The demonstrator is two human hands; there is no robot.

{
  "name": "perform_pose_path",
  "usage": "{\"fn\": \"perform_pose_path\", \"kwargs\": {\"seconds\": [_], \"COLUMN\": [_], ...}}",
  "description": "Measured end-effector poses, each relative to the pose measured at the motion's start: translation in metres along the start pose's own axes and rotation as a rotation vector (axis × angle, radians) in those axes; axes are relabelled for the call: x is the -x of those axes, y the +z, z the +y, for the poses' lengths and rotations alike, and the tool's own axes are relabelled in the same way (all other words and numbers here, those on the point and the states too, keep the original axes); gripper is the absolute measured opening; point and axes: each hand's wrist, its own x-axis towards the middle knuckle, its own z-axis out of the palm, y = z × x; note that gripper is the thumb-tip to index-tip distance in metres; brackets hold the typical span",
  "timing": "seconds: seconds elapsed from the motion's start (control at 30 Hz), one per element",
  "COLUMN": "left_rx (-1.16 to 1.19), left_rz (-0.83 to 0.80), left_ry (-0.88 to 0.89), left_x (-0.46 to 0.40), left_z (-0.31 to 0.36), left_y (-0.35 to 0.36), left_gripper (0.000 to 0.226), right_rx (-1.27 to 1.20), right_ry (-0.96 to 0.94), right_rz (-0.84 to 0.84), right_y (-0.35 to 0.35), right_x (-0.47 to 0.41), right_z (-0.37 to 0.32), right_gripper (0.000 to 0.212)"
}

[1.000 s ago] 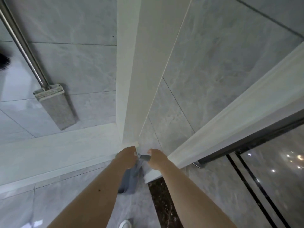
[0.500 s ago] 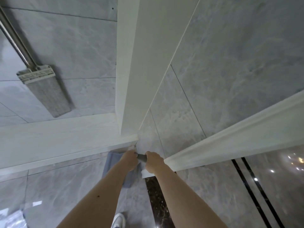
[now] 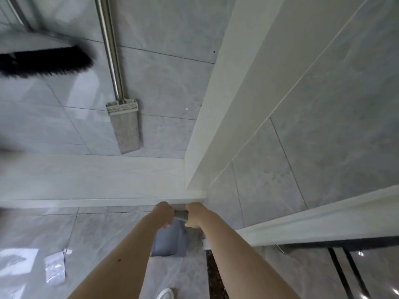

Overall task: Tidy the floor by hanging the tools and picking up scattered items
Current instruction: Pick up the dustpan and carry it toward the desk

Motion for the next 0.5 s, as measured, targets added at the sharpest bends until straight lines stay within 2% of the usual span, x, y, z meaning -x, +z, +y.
{"fn": "perform_pose_path", "kwargs": {"seconds": [0.27,0.43,0.5], "left_rx": [0.091,0.175,0.247], "left_rz": [0.002,0.02,0.081], "left_ry": [-0.083,-0.117,-0.144], "left_x": [0.026,0.056,0.074], "left_z": [-0.071,-0.138,-0.17], "left_y": [-0.095,-0.159,-0.183], "left_gripper": [0.033,0.03,0.03], "right_rx": [0.183,0.313,0.376], "right_ry": [-0.128,-0.199,-0.239], "right_rz": [-0.082,-0.117,-0.123], "right_y": [-0.014,-0.005,0.005], "right_x": [0.018,0.04,0.049], "right_z": [-0.123,-0.219,-0.26], "right_gripper": [0.047,0.051,0.05]}}
